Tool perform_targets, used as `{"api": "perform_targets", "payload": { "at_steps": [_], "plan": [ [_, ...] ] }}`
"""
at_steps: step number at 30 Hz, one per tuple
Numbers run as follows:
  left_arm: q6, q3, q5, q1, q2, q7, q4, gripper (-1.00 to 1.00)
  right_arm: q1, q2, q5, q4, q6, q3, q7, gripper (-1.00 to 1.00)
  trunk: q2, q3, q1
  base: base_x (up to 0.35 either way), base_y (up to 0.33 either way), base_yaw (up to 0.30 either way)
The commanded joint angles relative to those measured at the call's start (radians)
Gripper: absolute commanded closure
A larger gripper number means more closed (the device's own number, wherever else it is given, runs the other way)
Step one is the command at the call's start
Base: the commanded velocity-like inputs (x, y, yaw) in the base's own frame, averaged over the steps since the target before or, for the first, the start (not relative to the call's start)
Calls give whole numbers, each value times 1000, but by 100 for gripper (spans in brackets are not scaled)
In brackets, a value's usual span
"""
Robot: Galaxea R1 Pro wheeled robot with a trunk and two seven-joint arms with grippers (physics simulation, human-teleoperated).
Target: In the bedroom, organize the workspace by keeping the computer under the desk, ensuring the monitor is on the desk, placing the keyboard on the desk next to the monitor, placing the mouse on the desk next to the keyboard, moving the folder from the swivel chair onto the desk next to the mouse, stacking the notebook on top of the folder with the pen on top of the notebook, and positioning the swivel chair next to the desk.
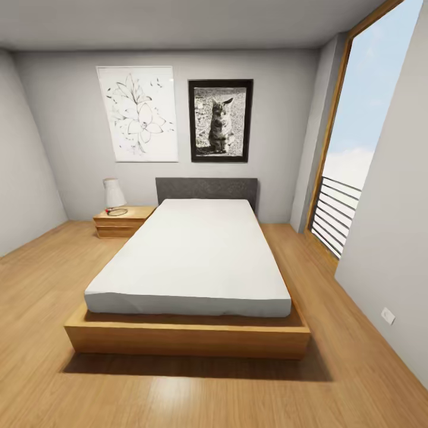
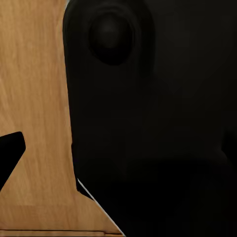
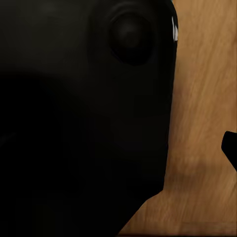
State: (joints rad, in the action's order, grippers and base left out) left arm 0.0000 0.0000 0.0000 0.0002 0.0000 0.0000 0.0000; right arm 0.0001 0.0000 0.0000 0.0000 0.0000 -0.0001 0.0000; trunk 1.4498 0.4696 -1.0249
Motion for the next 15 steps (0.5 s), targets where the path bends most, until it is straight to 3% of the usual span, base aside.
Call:
{"api": "perform_targets", "payload": {
  "at_steps": [1,7,15],
  "plan": [
    [6,-1,-6,-4,-6,-6,-6,-100,6,6,-6,-6,6,-6,6,-100,0,0,0,0,0,0],
    [13,-1,-3,-1,-38,-5,-21,-100,16,28,-7,-3,13,-6,8,-100,0,0,0,48,0,0],
    [14,-2,-2,0,-44,-5,-24,-100,15,26,-8,-2,-29,-5,8,-100,0,0,0,283,0,0]
  ]
}}
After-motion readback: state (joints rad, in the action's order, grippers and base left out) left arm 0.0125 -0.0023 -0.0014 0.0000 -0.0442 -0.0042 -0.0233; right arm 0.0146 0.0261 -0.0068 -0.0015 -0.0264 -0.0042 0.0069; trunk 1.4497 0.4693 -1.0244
